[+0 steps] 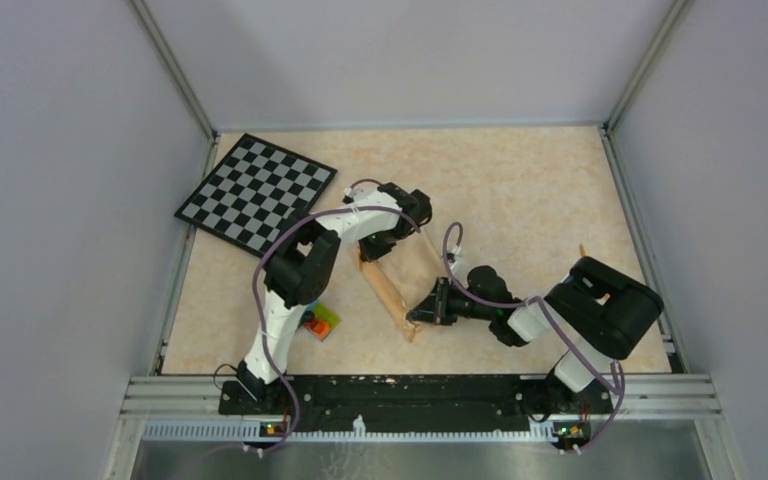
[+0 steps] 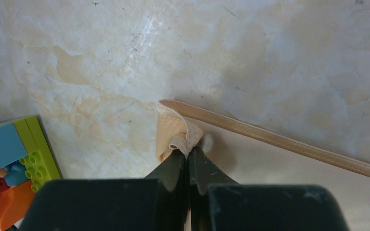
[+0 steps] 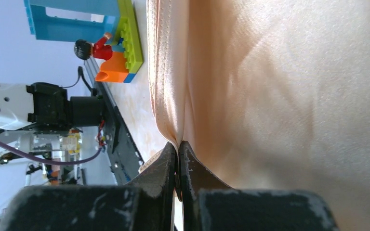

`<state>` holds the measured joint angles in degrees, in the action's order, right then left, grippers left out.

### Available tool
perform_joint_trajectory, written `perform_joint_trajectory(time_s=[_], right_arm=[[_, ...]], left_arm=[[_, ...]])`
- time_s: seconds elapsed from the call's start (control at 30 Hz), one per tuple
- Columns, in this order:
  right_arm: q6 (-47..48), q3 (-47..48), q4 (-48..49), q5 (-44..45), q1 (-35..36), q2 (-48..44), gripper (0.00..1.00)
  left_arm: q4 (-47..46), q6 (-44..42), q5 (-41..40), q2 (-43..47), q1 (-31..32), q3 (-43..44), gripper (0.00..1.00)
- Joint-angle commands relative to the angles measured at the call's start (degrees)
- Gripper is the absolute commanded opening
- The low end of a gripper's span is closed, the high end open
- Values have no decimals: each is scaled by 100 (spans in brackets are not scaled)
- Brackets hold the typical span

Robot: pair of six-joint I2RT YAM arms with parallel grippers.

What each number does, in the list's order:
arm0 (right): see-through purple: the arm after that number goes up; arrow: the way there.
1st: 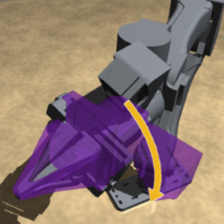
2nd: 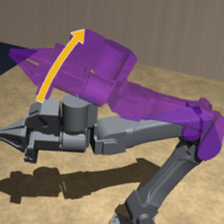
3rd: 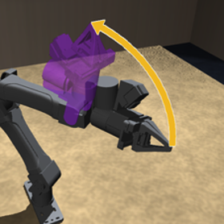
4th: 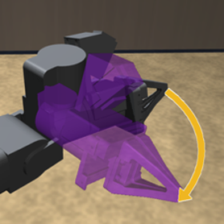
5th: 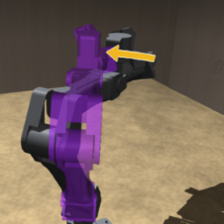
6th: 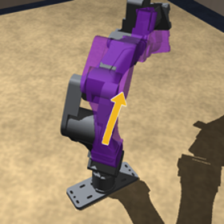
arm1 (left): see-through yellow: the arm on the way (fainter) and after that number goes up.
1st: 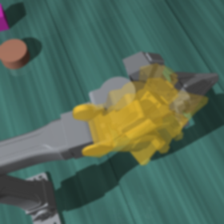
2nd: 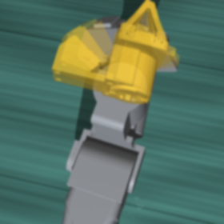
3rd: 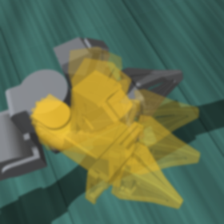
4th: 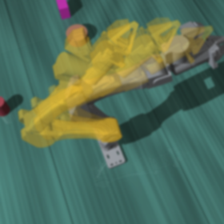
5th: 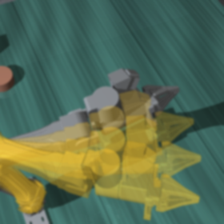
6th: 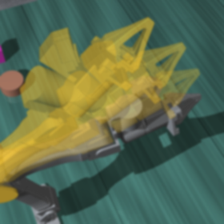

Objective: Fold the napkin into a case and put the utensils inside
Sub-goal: Fold the lower triangle-folded napkin at the center of the board.

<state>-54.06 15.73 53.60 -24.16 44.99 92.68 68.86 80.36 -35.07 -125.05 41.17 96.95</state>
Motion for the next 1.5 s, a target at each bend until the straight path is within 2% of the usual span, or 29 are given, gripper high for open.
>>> perform_joint_trajectory(time_s=[0.0, 0.03, 0.07, 0.2, 0.3, 0.37, 0.47, 0.6, 0.77, 0.9, 1.27, 1.37, 1.47], right_arm=[[620, 72, -589, -598, -87, -57, 0], [843, 137, -940, -519, -93, -230, 0], [1110, 186, -1317, -341, -89, -491, 7], [2097, 405, -2913, 520, -31, -1750, 43], [2595, 499, -3140, 1123, 4, -2467, 67], [2707, 630, -2941, 1436, 31, -2620, 71], [2895, 949, -2534, 1740, 53, -2293, 72], [3191, 1477, -2215, 1710, 105, -1473, 71], [3346, 1635, -1543, 1692, 192, -731, 70], [3370, 1888, -1427, 1856, 360, -146, 67], [3155, 2048, -1227, 2396, 660, 450, 41], [3165, 1974, -1108, 2513, 677, 512, 49], [3177, 1960, -1078, 2533, 690, 545, 50]], left_arm=[[287, 313, -585, -229, -30, 393, 0], [270, 314, -588, -246, -25, 395, 0], [235, 291, -589, -254, -19, 387, 0], [122, 171, -527, -241, -13, 369, 0], [25, 71, -364, -249, 3, 356, 0], [-48, -69, -293, -248, 29, 331, 0], [-97, -85, -198, -230, 40, 276, 0], [-168, -124, -143, -143, 67, 259, 0], [-267, -190, -52, -11, 84, 138, 0], [-386, -219, 35, 106, 95, -17, 0], [-692, -400, 214, 515, 86, -413, 0], [-817, -500, 272, 609, 84, -498, 0], [-822, -546, 277, 651, 85, -522, 0]])
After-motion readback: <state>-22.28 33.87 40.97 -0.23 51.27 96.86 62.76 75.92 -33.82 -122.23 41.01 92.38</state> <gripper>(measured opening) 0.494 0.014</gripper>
